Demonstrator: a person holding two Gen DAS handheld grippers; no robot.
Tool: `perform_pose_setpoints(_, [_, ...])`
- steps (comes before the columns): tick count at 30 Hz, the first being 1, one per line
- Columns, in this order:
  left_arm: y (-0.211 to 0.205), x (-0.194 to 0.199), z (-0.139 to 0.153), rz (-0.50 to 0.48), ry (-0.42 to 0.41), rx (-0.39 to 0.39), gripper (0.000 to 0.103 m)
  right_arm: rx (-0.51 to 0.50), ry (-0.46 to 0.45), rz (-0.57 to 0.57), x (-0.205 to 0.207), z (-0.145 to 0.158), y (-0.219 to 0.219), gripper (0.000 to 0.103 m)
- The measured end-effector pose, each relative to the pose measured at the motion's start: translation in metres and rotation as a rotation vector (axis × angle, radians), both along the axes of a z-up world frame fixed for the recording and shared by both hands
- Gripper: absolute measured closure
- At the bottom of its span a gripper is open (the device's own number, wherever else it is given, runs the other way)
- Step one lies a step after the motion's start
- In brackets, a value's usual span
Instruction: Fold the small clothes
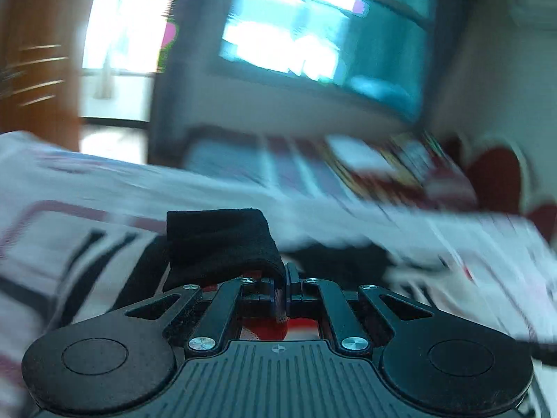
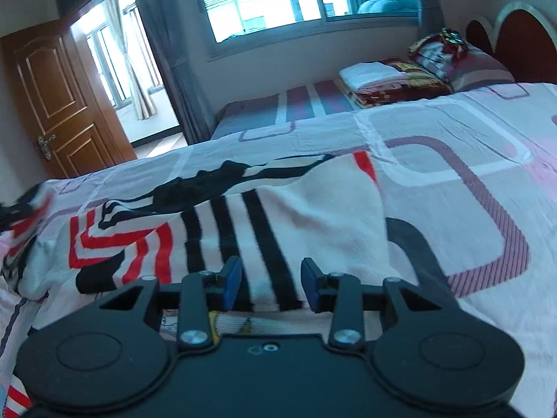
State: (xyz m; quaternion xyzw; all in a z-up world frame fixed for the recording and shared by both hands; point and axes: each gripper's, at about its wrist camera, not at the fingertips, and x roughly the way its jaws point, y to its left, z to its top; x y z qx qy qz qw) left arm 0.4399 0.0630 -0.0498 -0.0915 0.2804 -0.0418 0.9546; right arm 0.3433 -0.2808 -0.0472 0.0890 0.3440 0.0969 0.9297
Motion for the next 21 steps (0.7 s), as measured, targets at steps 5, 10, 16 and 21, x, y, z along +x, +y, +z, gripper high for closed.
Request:
perform_pose_setpoints(5, [-0.099,0.008,-0.030,-0.132,0.142,0.149,0.098,-0.075,-0.023,-0.012,-0.005,0.005,-0.010,0.065])
perform_pose_setpoints(10, [-0.157,-0.008,-0.042,-0.201,0.092,0.418,0.091,-0.013,-0.021,-0.044,-0.006,0.005,-0.027,0.048])
perform_pose_setpoints(16, [-0.131,-0.049,-0.006,-0.254,-0.048,0.328,0.000,0.097,-0.058,-0.054,-0.004,0.009,-0.026,0.047])
perform_pose_setpoints(21, [-0.056,-0.115,0.001,-0.092,-0.107,0.258,0.008,0.106,-0.056,0.047,0.009,0.013,0.009,0.047])
